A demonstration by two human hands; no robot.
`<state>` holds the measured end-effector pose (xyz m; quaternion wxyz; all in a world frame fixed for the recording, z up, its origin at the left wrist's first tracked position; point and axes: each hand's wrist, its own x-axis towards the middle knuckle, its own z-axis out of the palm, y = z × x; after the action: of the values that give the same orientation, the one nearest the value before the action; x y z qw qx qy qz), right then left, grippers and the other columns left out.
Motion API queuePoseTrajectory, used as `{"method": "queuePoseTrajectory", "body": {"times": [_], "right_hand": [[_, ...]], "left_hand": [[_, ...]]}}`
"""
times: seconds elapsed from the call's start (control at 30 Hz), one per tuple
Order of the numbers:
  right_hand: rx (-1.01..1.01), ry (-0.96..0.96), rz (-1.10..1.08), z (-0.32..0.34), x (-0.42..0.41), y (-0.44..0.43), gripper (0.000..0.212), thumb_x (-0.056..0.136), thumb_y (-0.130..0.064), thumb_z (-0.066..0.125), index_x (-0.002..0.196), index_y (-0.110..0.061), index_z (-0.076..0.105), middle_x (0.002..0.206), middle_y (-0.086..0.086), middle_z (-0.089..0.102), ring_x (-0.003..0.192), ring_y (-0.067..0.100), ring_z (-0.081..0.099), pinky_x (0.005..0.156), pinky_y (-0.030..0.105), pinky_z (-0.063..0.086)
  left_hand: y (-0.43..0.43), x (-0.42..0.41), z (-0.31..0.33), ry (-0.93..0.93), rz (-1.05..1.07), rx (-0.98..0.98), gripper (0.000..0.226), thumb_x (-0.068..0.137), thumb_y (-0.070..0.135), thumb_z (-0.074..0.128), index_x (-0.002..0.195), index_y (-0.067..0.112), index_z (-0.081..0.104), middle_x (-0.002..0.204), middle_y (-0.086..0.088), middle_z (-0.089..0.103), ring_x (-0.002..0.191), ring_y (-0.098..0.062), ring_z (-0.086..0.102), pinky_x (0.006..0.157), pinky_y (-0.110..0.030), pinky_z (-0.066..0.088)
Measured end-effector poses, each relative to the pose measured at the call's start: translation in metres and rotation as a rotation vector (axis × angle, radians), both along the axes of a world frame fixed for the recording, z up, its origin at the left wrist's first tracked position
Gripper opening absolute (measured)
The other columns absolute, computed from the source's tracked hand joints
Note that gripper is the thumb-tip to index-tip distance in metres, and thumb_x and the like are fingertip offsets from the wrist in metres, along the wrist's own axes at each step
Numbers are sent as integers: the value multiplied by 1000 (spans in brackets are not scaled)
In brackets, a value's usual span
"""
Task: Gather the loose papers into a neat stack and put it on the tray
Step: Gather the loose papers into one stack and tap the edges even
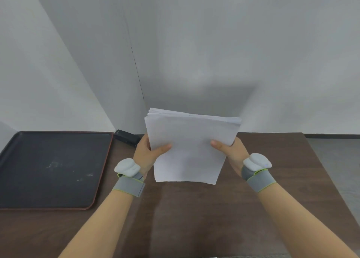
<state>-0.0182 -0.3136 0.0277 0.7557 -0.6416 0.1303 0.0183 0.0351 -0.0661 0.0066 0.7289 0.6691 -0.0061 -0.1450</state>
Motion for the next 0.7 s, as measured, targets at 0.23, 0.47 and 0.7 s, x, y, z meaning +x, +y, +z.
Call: {"method": "queuePoseTrajectory", "body": {"times": [0.23,0.47,0.7], "right_hand": [[-13,27,70,-10,-3,-5,31,67,-3,78,92,-20,72,92,-5,77,89,13,72,72,22,58],[-74,54,83,-26,-13,-4,30,67,-1,79,84,-25,73,88,-8,76,84,8,72,69,18,57],[-98,103,94,-40,-14,0,26,71,-2,77,81,-26,72,77,-14,77,73,2,72,59,12,54]], "left_hand": [[-8,-3,-4,84,7,12,31,68,9,80,92,28,70,92,8,76,90,-12,72,81,-32,55],[-2,-10,-8,122,-74,40,38,72,-2,75,102,20,68,110,-6,71,105,-23,65,93,-41,50],[-5,-14,-11,133,-79,116,38,76,-4,71,110,11,64,113,-12,67,107,-28,62,99,-45,47]]}}
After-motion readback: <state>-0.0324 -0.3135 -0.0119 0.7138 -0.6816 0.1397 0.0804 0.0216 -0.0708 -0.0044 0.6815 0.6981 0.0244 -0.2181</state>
